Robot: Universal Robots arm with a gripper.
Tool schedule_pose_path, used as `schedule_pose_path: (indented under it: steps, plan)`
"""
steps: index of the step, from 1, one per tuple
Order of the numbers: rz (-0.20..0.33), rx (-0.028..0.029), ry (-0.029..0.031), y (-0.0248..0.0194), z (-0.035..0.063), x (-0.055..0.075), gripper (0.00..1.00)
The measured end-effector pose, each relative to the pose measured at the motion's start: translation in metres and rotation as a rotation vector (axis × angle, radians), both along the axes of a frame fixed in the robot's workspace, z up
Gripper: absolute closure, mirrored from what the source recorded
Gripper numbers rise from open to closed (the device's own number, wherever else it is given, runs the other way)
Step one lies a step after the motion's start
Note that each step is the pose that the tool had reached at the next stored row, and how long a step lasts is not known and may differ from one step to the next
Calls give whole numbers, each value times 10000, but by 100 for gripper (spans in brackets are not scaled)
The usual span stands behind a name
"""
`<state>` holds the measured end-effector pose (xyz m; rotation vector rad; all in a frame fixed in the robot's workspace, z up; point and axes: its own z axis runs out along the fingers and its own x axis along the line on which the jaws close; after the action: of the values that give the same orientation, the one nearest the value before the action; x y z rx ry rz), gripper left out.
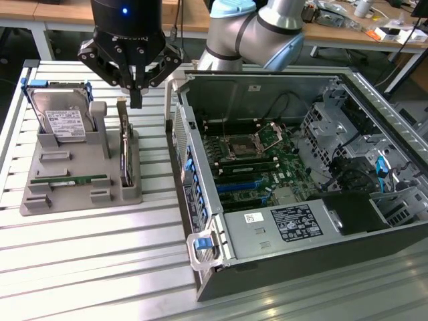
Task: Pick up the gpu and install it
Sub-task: 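Reach for the gpu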
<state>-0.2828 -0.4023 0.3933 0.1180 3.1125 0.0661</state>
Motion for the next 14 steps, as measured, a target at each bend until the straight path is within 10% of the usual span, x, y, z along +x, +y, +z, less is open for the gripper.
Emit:
schedule_pose_path:
  steps: [14]
  plan:
    - [69,1,-1,0,0,-102,89]
